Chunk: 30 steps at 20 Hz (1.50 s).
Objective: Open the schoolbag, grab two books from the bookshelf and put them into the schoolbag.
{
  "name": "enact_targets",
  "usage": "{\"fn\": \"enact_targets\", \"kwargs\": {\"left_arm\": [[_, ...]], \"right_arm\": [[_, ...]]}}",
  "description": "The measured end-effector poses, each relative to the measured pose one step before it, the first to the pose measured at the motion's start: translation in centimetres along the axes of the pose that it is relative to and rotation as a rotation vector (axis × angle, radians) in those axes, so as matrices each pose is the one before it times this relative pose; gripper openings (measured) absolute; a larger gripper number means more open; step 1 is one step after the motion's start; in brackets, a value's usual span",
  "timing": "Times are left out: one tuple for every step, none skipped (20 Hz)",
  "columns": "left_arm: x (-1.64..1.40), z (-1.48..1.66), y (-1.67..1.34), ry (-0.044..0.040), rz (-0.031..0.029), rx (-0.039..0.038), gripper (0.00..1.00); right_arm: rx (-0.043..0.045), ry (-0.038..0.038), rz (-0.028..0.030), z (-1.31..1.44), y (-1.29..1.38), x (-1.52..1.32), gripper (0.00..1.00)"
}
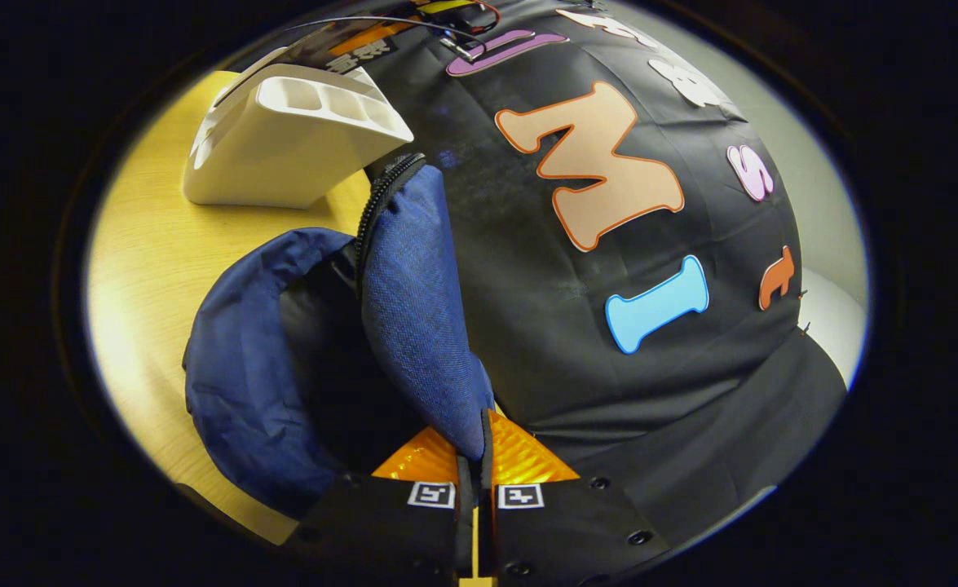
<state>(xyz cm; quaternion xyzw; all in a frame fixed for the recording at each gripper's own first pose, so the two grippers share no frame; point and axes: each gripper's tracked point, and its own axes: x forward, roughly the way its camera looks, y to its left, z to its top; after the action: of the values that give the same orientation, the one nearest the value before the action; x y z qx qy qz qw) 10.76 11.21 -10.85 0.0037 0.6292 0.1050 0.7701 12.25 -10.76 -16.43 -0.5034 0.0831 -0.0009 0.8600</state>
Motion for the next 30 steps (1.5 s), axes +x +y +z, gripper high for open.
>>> {"fn": "enact_targets", "kwargs": {"left_arm": [[-0.574,-0.107,-0.119,-0.0086,-0.0028,0.00887,0.37],[-0.798,-0.517,0.068,-0.00581,-0.0002,-0.00141,0.35],[-0.965,-0.583,0.082,-0.00088,-0.00029,-0.00381,0.35],[-0.742,-0.465,0.015,-0.00256,-0.00092,-0.00276,0.35],[-0.893,-0.598,-0.066,-0.00483,-0.00068,-0.00322,0.35],[-0.764,-0.512,-0.029,-0.00434,-0.00134,-0.00165,0.35],[-0.793,-0.651,-0.013,-0.00801,-0.00085,-0.00105,0.35],[-0.789,-0.484,0.005,-0.01098,0.0029,0.00322,0.35],[-0.876,-0.452,0.149,-0.01214,0.00591,0.00328,0.35],[-1.012,-0.365,-0.004,-0.01366,0.00428,0.0052,0.35],[-0.963,-0.643,-0.13,-0.01355,-0.00111,0.00209,0.33],[-0.869,-0.42,-0.261,-0.01175,-0.00633,-0.00092,0.35],[-0.933,-0.445,-0.295,-0.0132,-0.0107,-0.00744,0.33],[-0.831,-0.348,-0.389,-0.01483,-0.01288,-0.00795,0.35],[-0.697,-0.301,-0.324,-0.01429,-0.01203,-0.00198,0.35],[-0.461,-0.176,-0.352,-0.01559,-0.01134,-0.00229,0.35],[-0.29,-0.155,-0.395,-0.01514,-0.0142,-0.00155,0.33],[-0.381,-0.375,-0.604,-0.01527,-0.01876,-0.00284,0.35],[-0.353,-0.438,-0.781,-0.01008,-0.02336,-0.00136,0.35],[-0.302,-0.466,-0.96,-0.01069,-0.02806,-0.00343,0.35],[-0.304,-0.455,-0.95,-0.00935,-0.0285,-0.00776,0.35],[-0.173,-0.443,-1.053,-0.00813,-0.03143,-0.00921,0.35],[-0.06,-0.301,-1.182,-0.00995,-0.03651,-0.0099,0.35],[-0.006,-0.254,-1.48,-0.01396,-0.04427,-0.00702,0.35],[0.222,-0.189,-1.202,-0.01362,-0.04237,-0.00651,0.35],[0.5,-0.114,-1.203,-0.00899,-0.04463,-0.00685,0.34],[0.601,-0.169,-1.028,-0.01086,-0.04046,-0.01313,0.35],[0.597,-0.273,-0.796,0.00397,-0.03036,-0.00416,0.35],[0.984,-0.563,-0.43,0.00189,-0.02051,0.00167,0.33],[0.996,-0.258,-0.212,0.00207,-0.0095,0.00703,0.34]], "right_arm": [[-0.00014,-0.0009,0.00005,-0.01,-0.017,0.001,0.03],[0.00141,-0.00131,-0.00004,0.047,-0.011,-0.043,0.05],[0.00186,-0.00099,-0.00041,-0.044,0.002,0.044,0.05],[0.00199,-0.00118,-0.001,0.033,-0.031,-0.053,0.03],[0.00164,-0.00104,-0.00163,-0.037,0.012,0.041,0.03],[0.00078,-0.00087,-0.00038,-0.018,-0.006,-0.032,0.03],[0.00021,0.00026,-0.00289,-0.006,-0.033,0.047,0.03],[-0.00385,0.00208,-0.00326,-0.039,-0.055,-0.072,0.03],[-0.00067,-0.00063,-0.00286,0.03,-0.031,0.042,0.03],[0.00204,0.00023,-0.00238,0.054,-0.025,-0.044,0.05],[0.00422,0.00095,-0.00232,-0.1,-0.028,0.044,0.05],[0.00512,0.00119,-0.00081,-0.004,-0.027,-0.026,0.05],[0.00472,0.00023,-0.00284,0.016,-0.03,0.002,0.03],[0.00515,0.00129,-0.00245,-0.01,-0.062,-0.029,0.03],[0.00869,0.00103,-0.00336,-0.04,-0.014,0.003,0.03],[0.01068,0.00241,-0.00301,0.003,-0.03,-0.064,0.03],[0.00957,0.00204,-0.00434,-0.102,-0.007,0.046,0.03],[0.00745,0.00186,-0.00423,0.025,-0.04,-0.053,0.03],[0.00736,0.00131,-0.00437,0.007,-0.024,0.039,0.03],[0.0078,0.00175,-0.0021,-0.014,0.011,-0.048,0.03],[0.00805,0.00126,-0.00108,0.009,0.056,0.069,0.03],[0.00361,0.00052,0.00141,-0.083,0.054,0.014,0.03],[0.00033,-0.00109,-0.00006,0.001,-0.141,0.0,0.03],[0.00067,-0.00076,0.00085,0.048,-0.02,-0.059,0.03],[0.00426,-0.00117,0.00178,0.065,0.023,0.065,0.03],[0.0071,-0.00042,0.00153,-0.028,-0.023,-0.048,0.03],[0.00938,0.00118,0.00216,-0.038,0.046,0.04,0.03],[0.0132,0.00262,0.00185,0.053,-0.068,-0.06,0.03],[0.01591,0.00176,-0.00141,0.009,0.012,0.014,0.03],[0.01254,0.00076,-0.00285,-0.012,-0.004,-0.081,0.03]]}}
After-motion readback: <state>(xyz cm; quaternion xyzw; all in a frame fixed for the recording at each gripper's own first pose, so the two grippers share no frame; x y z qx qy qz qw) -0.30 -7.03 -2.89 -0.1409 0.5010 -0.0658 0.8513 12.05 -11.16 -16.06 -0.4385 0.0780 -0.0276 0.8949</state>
